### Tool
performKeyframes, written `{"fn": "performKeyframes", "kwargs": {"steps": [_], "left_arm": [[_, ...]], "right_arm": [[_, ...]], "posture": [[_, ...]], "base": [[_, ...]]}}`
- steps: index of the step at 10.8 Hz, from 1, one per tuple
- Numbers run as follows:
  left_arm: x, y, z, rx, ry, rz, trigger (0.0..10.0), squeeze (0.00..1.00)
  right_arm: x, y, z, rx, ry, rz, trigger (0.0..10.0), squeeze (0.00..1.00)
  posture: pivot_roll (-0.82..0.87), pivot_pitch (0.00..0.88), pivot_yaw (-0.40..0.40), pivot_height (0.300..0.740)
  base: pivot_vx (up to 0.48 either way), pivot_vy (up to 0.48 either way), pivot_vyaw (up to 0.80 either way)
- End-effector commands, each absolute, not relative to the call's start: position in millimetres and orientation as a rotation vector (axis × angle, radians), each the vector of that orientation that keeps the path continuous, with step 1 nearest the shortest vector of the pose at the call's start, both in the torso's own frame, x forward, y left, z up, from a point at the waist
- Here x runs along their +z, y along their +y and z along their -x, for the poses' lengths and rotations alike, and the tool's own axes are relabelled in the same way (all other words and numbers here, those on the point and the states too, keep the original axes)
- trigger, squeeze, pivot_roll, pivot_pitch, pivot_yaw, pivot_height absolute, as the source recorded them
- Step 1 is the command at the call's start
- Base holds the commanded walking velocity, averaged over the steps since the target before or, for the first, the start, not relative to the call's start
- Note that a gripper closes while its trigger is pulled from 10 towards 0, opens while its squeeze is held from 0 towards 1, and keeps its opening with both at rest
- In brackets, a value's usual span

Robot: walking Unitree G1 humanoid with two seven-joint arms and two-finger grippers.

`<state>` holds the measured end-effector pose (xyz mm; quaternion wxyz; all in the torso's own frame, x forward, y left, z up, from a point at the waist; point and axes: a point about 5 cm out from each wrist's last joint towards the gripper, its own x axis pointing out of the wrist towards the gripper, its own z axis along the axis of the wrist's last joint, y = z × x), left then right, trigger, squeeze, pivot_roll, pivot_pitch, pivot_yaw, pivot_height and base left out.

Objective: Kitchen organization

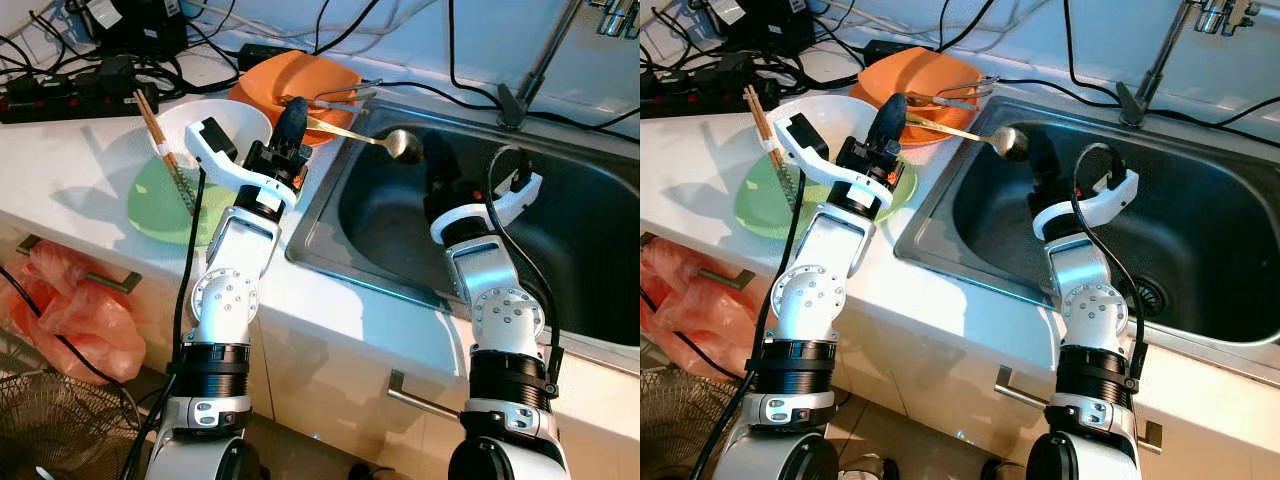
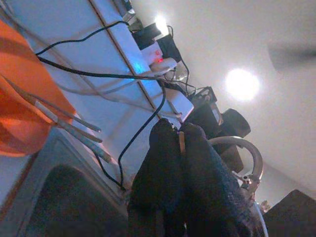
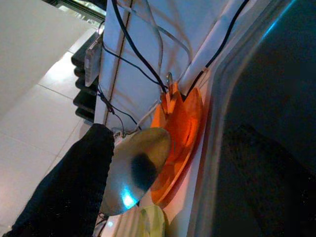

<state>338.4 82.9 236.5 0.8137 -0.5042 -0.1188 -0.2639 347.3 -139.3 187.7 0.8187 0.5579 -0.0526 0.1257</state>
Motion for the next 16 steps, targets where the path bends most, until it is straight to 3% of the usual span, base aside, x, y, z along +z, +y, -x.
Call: {"fn": "performKeyframes", "kwargs": {"steps": [1, 16], "left_arm": [[253.9, 47.0, -332.9, -0.686, -0.249, 1.172, 10.0, 0.00], [242.2, 26.4, -332.3, -0.742, -0.099, 1.136, 10.0, 0.00]], "right_arm": [[190.0, -139.5, -345.4, 0.274, -0.119, -1.187, 10.0, 0.00], [190.2, -137.6, -342.9, 0.283, -0.135, -1.220, 10.0, 0.00]], "posture": [[0.03, 0.088, -0.026, 0.740], [0.02, 0.078, -0.012, 0.740]], "base": [[0.000, 0.000, 0.00], [0.000, 0.000, 0.00]]}}
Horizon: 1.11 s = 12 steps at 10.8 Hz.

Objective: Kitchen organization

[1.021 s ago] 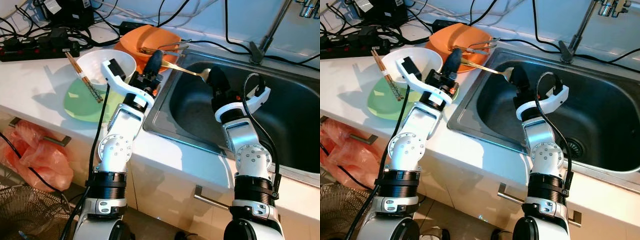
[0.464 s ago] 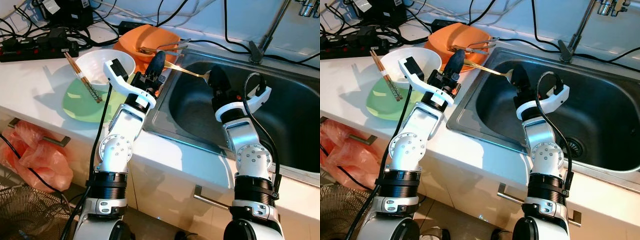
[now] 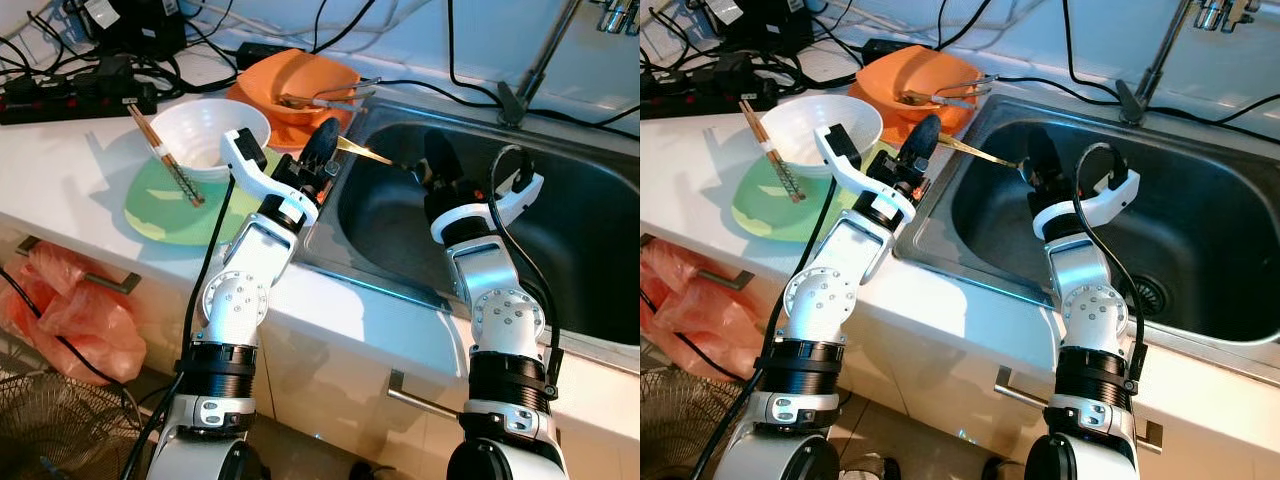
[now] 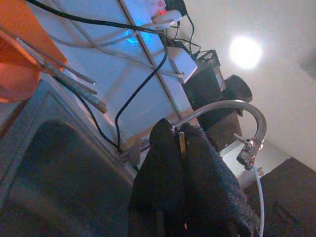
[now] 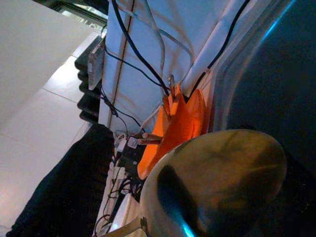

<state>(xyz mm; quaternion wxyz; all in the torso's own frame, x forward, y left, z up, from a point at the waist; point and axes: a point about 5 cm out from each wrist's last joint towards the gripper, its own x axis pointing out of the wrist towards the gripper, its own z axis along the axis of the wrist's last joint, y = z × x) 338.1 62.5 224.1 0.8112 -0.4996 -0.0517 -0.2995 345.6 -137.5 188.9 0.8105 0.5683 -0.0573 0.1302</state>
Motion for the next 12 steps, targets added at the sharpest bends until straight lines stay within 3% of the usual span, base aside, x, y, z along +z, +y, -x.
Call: {"fn": "performKeyframes", "kwargs": {"steps": [1, 3, 4, 11, 12], "left_arm": [[242.5, 26.4, -332.9, -0.741, -0.097, 1.141, 10.0, 0.00], [244.3, 27.1, -334.2, -0.739, -0.104, 1.148, 10.0, 0.00], [244.5, 28.4, -335.3, -0.726, -0.110, 1.156, 10.0, 0.00], [234.1, 33.2, -344.1, -0.611, -0.083, 1.067, 10.0, 0.00], [232.4, 32.0, -344.2, -0.613, -0.071, 1.053, 10.0, 1.00]], "right_arm": [[190.3, -137.4, -342.8, 0.284, -0.135, -1.222, 10.0, 0.00], [190.7, -137.4, -343.3, 0.282, -0.137, -1.225, 10.0, 0.00], [190.9, -137.8, -343.4, 0.279, -0.140, -1.226, 0.0, 0.00], [191.2, -138.8, -342.2, 0.280, -0.146, -1.245, 0.0, 0.00], [191.2, -138.9, -342.1, 0.279, -0.146, -1.247, 0.0, 0.00]], "posture": [[0.02, 0.076, -0.012, 0.740], [0.02, 0.079, -0.011, 0.740], [0.02, 0.081, -0.012, 0.740], [0.02, 0.089, -0.013, 0.740], [0.02, 0.090, -0.013, 0.740]], "base": [[0.000, 0.000, 0.00], [0.000, 0.000, 0.00], [0.000, 0.000, 0.00], [0.000, 0.000, 0.00], [0.000, 0.000, 0.00]]}}
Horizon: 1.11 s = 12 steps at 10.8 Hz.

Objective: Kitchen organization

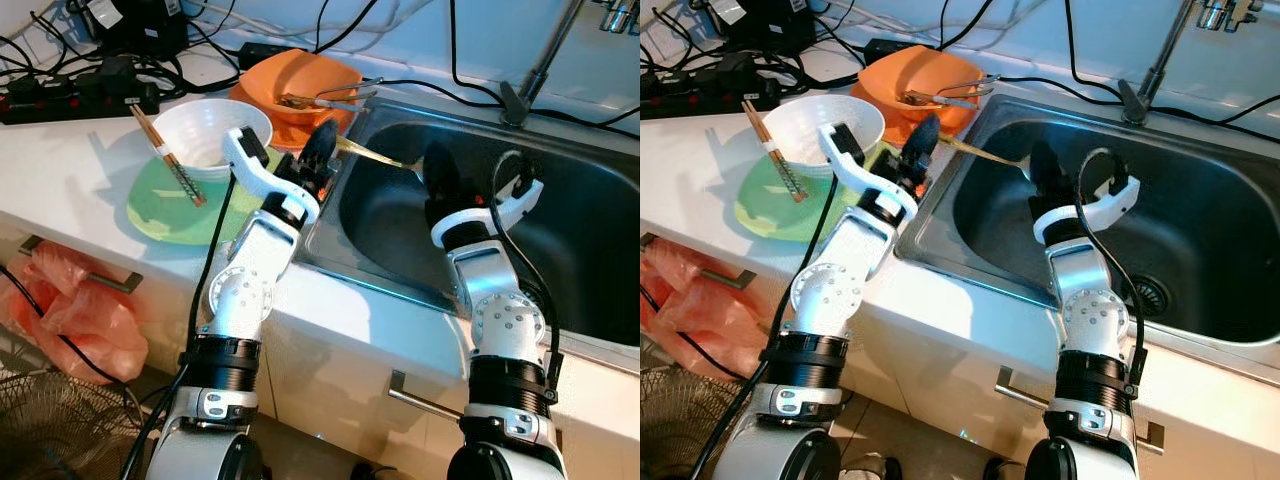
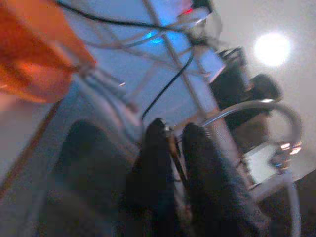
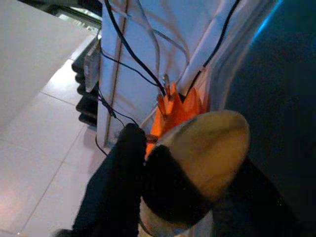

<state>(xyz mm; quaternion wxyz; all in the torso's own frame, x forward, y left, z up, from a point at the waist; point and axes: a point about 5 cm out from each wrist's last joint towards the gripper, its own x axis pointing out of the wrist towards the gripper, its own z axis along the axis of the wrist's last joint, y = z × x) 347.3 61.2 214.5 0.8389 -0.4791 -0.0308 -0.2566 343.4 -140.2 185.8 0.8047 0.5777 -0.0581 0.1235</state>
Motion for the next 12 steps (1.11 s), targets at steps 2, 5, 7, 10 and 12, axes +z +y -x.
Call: {"fn": "performKeyframes", "kwargs": {"steps": [2, 5, 7, 10, 12], "left_arm": [[230.5, 28.6, -343.5, -0.621, -0.055, 1.025, 10.0, 1.00], [228.7, 27.3, -344.5, -0.613, -0.042, 1.016, 10.0, 1.00], [227.0, 26.8, -345.3, -0.606, -0.030, 1.005, 10.0, 1.00], [224.0, 25.3, -346.4, -0.601, -0.008, 0.977, 10.0, 0.00], [224.9, 23.1, -345.3, -0.617, -0.011, 0.961, 10.0, 0.00]], "right_arm": [[190.9, -140.1, -342.5, 0.273, -0.149, -1.266, 0.0, 0.00], [190.5, -143.7, -343.1, 0.252, -0.160, -1.303, 0.0, 0.00], [191.1, -147.2, -344.1, 0.235, -0.171, -1.333, 0.0, 0.00], [192.5, -153.0, -346.1, 0.207, -0.185, -1.393, 0.0, 0.00], [192.4, -158.5, -348.1, 0.165, -0.196, -1.426, 0.0, 0.00]], "posture": [[0.02, 0.090, -0.012, 0.740], [0.02, 0.089, -0.011, 0.740], [0.02, 0.087, -0.011, 0.740], [0.02, 0.085, -0.011, 0.740], [0.02, 0.083, -0.011, 0.740]], "base": [[0.000, 0.000, 0.00], [0.000, 0.000, 0.00], [0.000, 0.000, 0.00], [0.000, 0.000, 0.00], [0.000, 0.000, 0.00]]}}
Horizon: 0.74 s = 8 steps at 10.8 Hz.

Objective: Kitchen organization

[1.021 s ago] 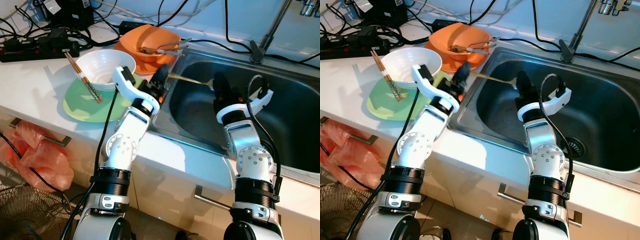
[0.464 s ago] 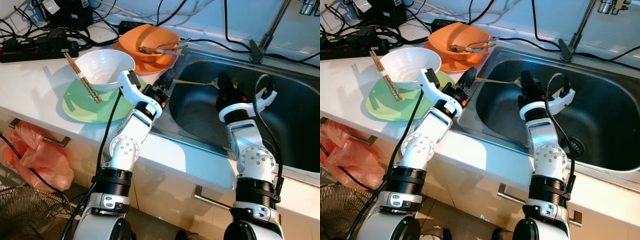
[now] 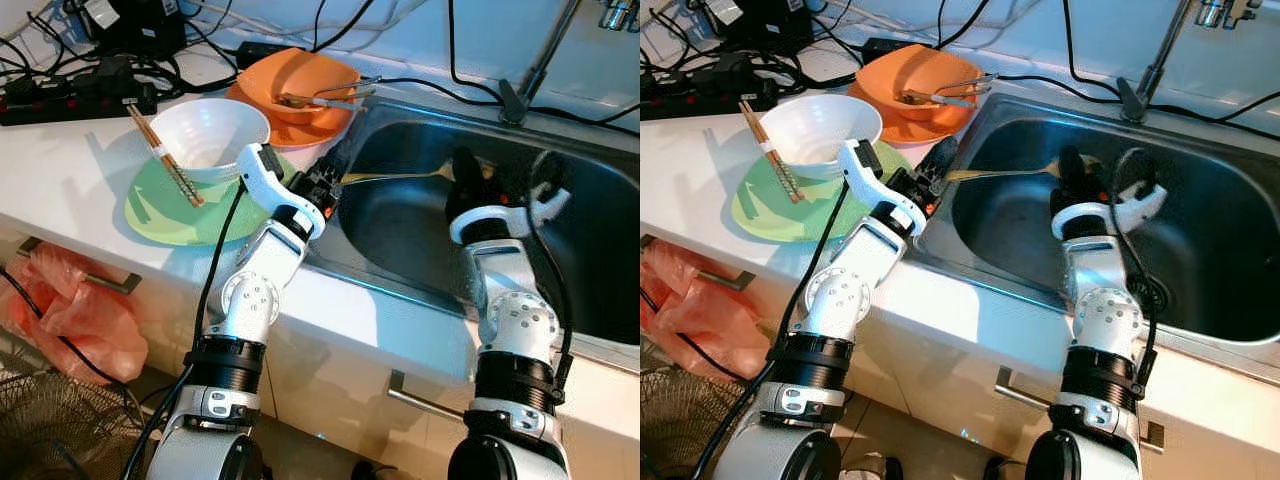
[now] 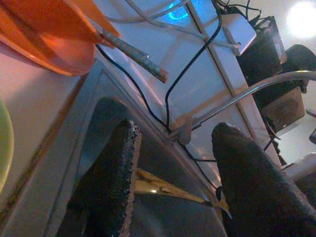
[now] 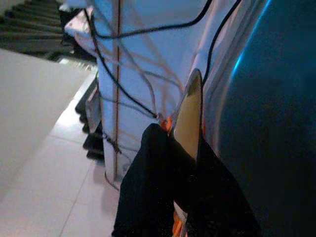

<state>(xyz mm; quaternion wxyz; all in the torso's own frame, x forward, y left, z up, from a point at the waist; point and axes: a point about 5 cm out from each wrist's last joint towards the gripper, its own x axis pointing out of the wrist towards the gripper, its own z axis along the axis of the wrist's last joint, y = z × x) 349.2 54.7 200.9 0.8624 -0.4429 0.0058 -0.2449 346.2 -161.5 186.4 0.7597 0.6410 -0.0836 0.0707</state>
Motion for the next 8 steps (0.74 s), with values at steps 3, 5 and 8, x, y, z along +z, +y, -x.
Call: {"fn": "performKeyframes", "kwargs": {"steps": [3, 5, 8], "left_arm": [[225.5, 22.4, -344.8, -0.616, -0.032, 0.888, 10.0, 0.00], [223.6, 20.0, -343.3, -0.618, -0.047, 0.761, 10.0, 0.00], [224.5, 21.1, -343.4, -0.614, -0.080, 0.503, 10.0, 0.00]], "right_arm": [[193.8, -170.2, -350.5, 0.075, -0.241, -1.410, 0.0, 0.00], [195.3, -188.5, -351.9, -0.030, -0.290, -1.278, 0.0, 0.00], [202.3, -193.8, -351.7, -0.066, -0.312, -0.945, 10.0, 0.00]], "posture": [[0.02, 0.079, -0.012, 0.740], [0.02, 0.076, -0.014, 0.740], [0.02, 0.071, -0.017, 0.740]], "base": [[0.000, 0.000, 0.00], [0.000, 0.000, 0.00], [0.000, 0.000, 0.00]]}}
